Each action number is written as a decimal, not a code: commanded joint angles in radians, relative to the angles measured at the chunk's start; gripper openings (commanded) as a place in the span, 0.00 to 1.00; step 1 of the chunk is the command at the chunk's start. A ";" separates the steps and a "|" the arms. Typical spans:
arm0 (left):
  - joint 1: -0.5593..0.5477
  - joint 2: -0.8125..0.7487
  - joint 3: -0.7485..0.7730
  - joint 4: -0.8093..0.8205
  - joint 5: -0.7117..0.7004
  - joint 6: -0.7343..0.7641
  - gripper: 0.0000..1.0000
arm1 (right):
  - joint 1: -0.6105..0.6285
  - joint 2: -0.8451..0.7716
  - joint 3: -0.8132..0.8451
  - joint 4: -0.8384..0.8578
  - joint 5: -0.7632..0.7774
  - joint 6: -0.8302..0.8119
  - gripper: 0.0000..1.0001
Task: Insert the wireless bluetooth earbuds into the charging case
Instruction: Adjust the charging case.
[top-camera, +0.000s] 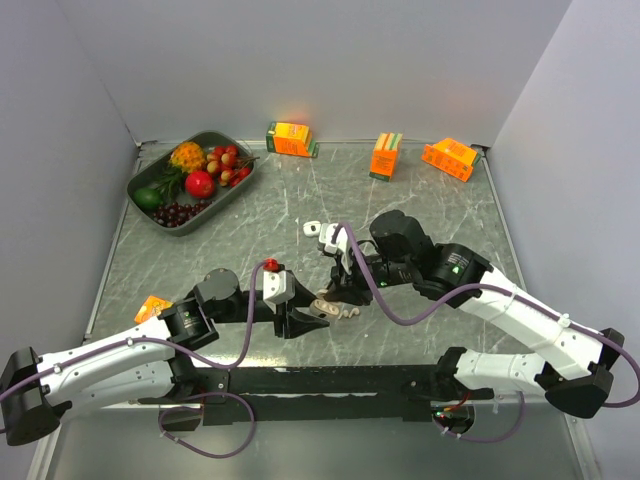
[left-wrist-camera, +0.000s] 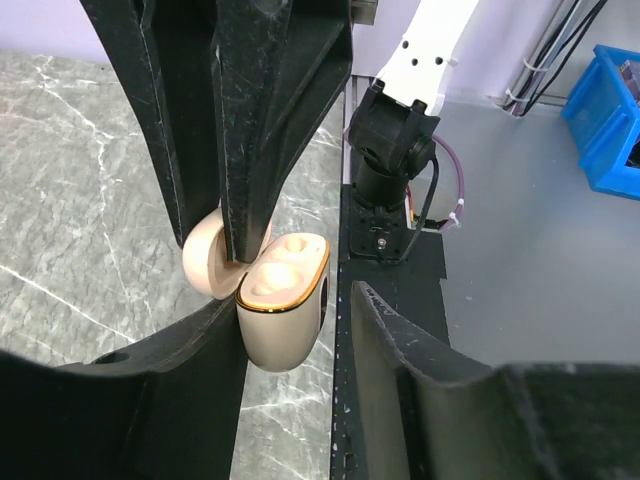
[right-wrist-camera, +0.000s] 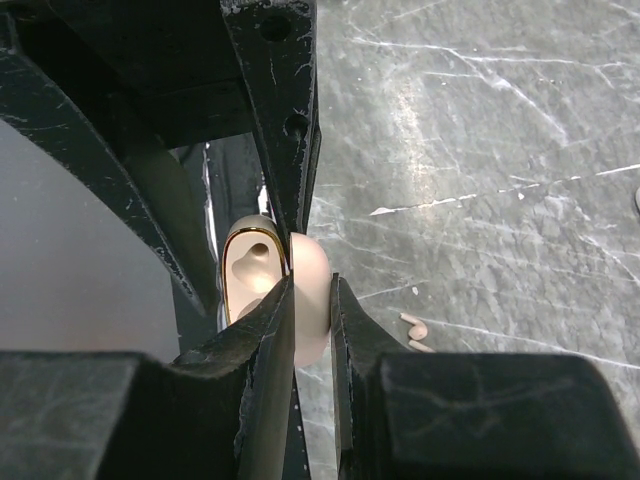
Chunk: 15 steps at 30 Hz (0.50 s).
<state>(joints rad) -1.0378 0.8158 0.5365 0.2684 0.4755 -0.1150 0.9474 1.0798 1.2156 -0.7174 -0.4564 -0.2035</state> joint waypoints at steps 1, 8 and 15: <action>0.001 0.003 0.054 0.029 0.041 0.014 0.46 | 0.007 -0.001 0.032 0.044 0.009 -0.011 0.00; 0.001 0.005 0.051 0.023 0.025 0.012 0.47 | 0.010 -0.004 0.039 0.042 0.015 -0.010 0.00; 0.001 0.009 0.049 0.018 0.023 0.020 0.24 | 0.014 -0.009 0.042 0.044 0.005 -0.007 0.00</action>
<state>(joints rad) -1.0359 0.8227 0.5396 0.2611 0.4740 -0.1120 0.9562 1.0798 1.2171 -0.7189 -0.4576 -0.2039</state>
